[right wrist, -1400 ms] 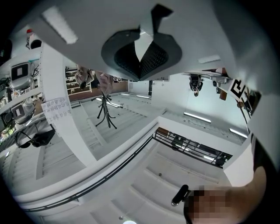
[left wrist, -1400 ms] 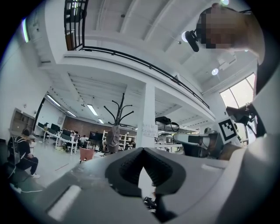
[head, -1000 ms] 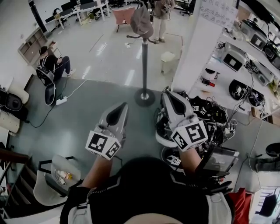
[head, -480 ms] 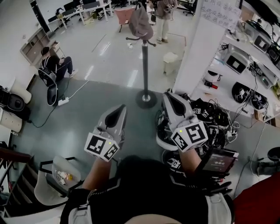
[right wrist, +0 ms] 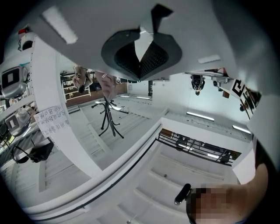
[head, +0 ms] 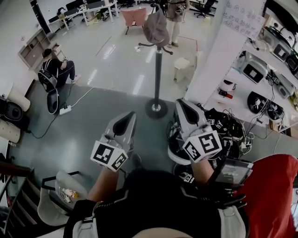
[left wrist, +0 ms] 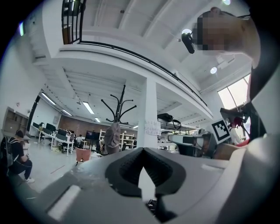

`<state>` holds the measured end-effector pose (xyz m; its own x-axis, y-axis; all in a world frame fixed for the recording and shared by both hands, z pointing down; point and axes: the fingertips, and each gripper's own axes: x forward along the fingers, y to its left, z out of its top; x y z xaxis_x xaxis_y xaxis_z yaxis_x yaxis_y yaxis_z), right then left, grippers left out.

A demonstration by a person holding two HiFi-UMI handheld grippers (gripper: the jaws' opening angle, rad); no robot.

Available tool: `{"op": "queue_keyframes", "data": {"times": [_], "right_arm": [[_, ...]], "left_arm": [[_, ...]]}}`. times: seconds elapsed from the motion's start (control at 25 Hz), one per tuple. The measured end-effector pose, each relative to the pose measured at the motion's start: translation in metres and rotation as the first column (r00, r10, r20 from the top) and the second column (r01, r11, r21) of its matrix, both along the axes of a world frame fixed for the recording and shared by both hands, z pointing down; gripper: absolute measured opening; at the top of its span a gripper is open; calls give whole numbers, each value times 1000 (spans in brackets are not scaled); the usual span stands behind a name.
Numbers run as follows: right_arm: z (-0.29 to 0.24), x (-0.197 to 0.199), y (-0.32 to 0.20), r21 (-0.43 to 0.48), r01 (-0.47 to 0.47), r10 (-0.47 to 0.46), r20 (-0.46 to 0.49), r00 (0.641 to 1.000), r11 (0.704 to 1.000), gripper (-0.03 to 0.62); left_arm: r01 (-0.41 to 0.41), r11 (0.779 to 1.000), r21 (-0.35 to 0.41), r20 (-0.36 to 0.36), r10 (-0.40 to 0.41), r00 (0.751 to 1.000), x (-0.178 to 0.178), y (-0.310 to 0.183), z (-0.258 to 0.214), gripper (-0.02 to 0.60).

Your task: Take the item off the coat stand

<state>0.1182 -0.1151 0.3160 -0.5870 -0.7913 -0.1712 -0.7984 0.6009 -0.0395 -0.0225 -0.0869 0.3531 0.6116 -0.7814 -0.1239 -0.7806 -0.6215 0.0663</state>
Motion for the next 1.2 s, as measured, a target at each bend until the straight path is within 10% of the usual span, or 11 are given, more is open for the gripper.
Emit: {"op": "queue_keyframes", "data": {"times": [1.2], "right_arm": [[3, -120, -145, -31, -49, 48, -46, 998, 998, 9]], "left_arm": [[-58, 998, -20, -41, 57, 998, -113, -141, 5, 9]]}}
